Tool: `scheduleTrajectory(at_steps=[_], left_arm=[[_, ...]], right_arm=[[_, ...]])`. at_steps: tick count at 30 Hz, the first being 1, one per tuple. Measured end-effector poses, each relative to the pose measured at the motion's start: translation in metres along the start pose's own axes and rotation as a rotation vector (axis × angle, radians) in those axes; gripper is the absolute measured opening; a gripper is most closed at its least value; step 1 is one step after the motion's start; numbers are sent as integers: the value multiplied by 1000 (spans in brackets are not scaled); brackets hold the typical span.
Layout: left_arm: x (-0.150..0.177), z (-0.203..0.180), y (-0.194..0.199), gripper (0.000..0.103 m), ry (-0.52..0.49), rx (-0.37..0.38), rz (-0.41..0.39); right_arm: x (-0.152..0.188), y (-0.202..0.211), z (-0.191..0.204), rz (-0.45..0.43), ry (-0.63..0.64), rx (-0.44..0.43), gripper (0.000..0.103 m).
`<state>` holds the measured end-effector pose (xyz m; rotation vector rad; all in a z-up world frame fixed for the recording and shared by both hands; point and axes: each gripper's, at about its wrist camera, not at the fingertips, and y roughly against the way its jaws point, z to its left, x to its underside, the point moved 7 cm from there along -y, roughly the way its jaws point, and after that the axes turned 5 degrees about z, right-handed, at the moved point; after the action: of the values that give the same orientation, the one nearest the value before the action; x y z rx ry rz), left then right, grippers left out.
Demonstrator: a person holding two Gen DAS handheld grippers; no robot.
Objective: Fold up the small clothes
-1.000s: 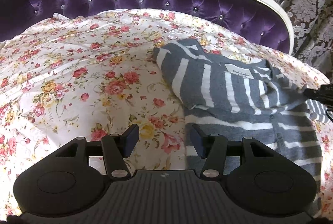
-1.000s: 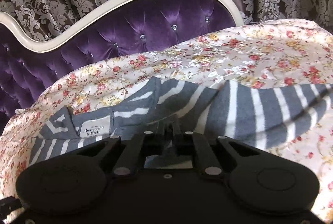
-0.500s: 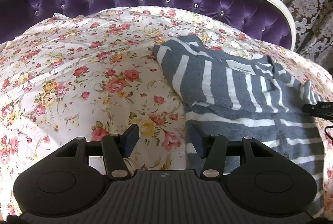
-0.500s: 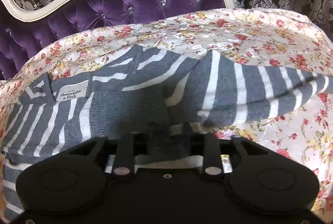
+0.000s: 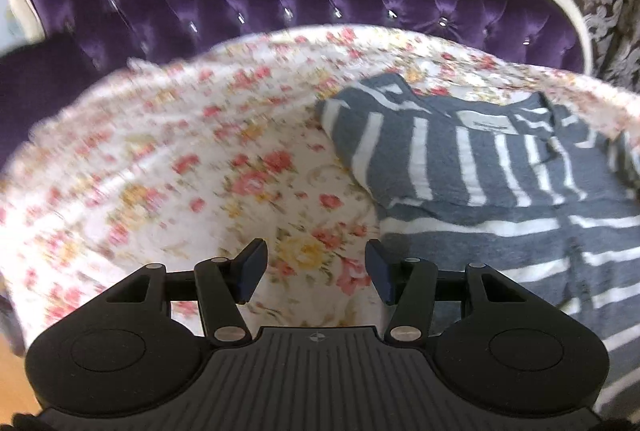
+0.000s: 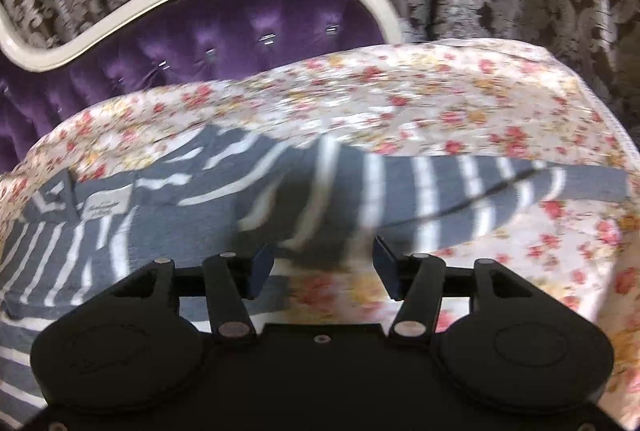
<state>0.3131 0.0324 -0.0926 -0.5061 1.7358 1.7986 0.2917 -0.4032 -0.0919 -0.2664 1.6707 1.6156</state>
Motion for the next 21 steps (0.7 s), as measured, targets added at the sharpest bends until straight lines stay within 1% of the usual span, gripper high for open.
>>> scheduleTrajectory(at_steps=[2, 3, 7, 9, 14, 17, 19, 21], left_arm=[[-1, -4, 6, 52, -13, -27, -24], [-1, -6, 7, 52, -15, -18, -25], [3, -16, 6, 52, 4, 76, 6], [6, -20, 4, 52, 3, 95, 13], [13, -27, -2, 52, -9, 111, 40], [17, -30, -4, 52, -15, 129, 55], [18, -34, -5, 52, -26, 132, 56], [19, -36, -7, 52, -38, 129, 59]], right_arm=[[-4, 4, -21, -1, -32, 22, 63], [-7, 6, -34, -2, -53, 36, 63], [-16, 5, -85, 7, -141, 78, 63], [-19, 4, -110, 14, -180, 96, 63], [-25, 0, -167, 23, -286, 124, 63], [-29, -1, -192, 7, -333, 117, 63], [-31, -4, -202, 2, -348, 108, 63], [-30, -7, -209, 4, -356, 118, 63]])
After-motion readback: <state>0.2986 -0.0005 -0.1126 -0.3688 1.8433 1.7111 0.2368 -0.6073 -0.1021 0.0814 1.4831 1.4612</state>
